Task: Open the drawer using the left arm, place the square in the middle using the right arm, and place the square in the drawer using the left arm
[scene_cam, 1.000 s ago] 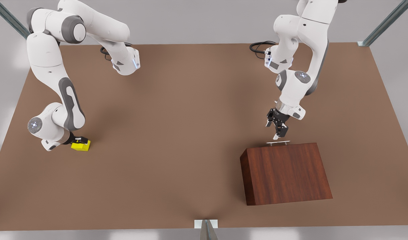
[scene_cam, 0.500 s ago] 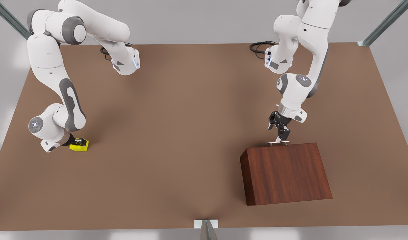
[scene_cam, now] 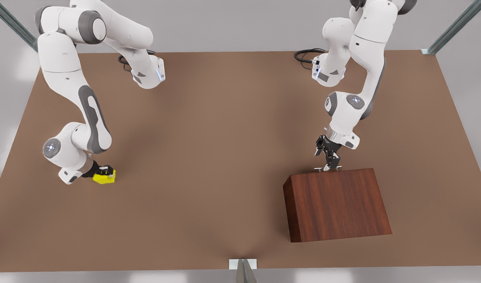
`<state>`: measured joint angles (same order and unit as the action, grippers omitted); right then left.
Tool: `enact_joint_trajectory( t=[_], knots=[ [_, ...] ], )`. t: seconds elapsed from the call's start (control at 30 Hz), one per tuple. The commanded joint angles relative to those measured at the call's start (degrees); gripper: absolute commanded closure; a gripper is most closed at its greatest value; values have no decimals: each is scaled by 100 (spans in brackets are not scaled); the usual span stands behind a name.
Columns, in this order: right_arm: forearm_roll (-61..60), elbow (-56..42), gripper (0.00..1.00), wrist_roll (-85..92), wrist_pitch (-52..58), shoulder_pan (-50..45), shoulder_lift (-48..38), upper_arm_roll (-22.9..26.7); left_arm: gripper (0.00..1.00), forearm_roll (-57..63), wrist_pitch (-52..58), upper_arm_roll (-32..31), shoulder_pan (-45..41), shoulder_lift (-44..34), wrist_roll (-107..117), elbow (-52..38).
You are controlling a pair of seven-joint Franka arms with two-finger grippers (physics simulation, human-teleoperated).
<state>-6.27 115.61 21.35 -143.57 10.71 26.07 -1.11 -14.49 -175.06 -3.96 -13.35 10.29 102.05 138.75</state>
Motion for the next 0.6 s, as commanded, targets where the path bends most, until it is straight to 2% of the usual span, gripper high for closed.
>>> enact_joint_trajectory(
  t=[0.0,0.13,0.2,0.33,0.4,0.43,0.5,0.57],
  knots=[
    [99,-3,29,-1606,171,-191,-14,-39,0,-1,-20,0,-1,17,-18,3],
    [143,-223,29,-2521,171,-939,65,-47,0,-10,7,0,-1,35,-18,30],
    [635,-258,29,-2425,171,-1220,39,-56,0,-10,95,0,-1,-35,-27,65],
    [1163,-442,29,-2355,162,-1422,30,-908,0,-18,279,9,7,-176,-62,162],
    [1601,-592,29,-2354,171,-1721,74,-1049,0,-18,323,53,7,-246,-71,276],
    [2006,-811,29,-2355,215,-1984,179,-1067,0,-18,323,53,7,-247,-71,285],
    [2208,-1945,29,-2319,1155,-2696,732,-1058,0,-18,376,53,7,-396,-71,434],
    [2297,-2516,29,-2012,1296,-3075,1093,-1049,0,-18,507,53,7,-475,-71,486]
  ],
)
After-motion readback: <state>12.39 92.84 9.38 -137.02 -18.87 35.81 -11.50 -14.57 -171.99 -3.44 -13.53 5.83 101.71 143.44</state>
